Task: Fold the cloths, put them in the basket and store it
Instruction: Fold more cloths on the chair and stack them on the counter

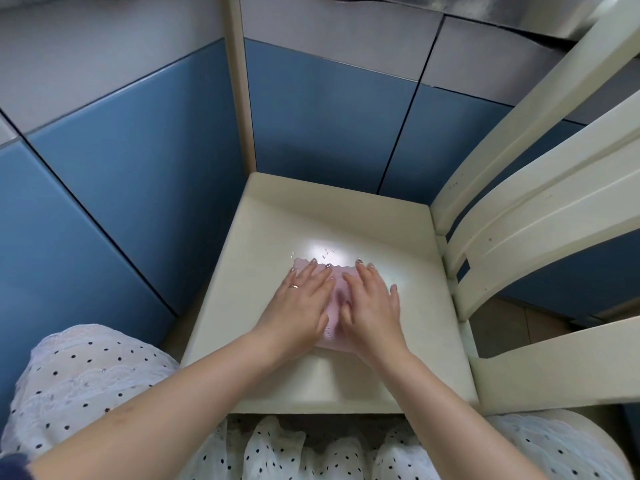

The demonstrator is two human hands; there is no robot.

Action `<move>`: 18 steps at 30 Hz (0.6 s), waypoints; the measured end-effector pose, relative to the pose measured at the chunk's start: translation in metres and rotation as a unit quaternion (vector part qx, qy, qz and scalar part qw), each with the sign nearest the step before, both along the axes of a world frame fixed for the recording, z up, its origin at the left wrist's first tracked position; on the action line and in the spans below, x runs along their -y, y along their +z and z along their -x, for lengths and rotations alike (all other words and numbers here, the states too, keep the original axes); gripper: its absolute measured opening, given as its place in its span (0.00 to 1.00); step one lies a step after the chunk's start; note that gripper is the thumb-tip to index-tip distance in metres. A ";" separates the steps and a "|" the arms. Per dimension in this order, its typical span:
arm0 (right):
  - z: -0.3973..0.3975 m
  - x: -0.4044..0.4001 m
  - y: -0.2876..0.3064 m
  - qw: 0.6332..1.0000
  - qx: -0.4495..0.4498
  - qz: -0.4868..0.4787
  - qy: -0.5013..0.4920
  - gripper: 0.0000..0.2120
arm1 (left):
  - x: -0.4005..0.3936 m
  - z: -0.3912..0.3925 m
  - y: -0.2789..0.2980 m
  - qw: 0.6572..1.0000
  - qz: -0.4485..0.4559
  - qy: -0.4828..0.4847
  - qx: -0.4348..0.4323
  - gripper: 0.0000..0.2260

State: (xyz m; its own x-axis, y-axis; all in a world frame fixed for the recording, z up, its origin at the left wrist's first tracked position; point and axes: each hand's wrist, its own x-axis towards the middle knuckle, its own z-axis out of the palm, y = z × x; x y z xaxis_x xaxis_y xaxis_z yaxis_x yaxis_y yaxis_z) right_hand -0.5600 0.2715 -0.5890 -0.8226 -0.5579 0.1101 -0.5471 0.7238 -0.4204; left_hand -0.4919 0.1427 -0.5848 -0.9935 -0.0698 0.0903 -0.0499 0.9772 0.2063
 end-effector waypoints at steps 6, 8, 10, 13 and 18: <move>-0.001 0.001 -0.016 0.984 0.030 -0.173 0.031 0.37 | 0.005 0.004 -0.014 0.994 0.055 0.034 0.092 0.28; -0.001 -0.002 -0.017 0.983 0.029 -0.182 0.026 0.40 | 0.007 0.003 -0.017 0.991 0.059 0.038 0.110 0.35; 0.001 -0.008 -0.018 0.984 0.038 -0.175 0.010 0.41 | 0.010 0.001 -0.017 0.989 0.037 0.054 0.134 0.40; 0.002 -0.015 -0.018 0.983 0.065 -0.170 -0.012 0.40 | 0.013 0.000 -0.020 0.989 0.025 0.072 0.128 0.41; 0.005 -0.013 -0.010 0.981 0.095 -0.170 -0.017 0.31 | 0.013 0.001 -0.012 0.986 -0.001 0.081 0.145 0.40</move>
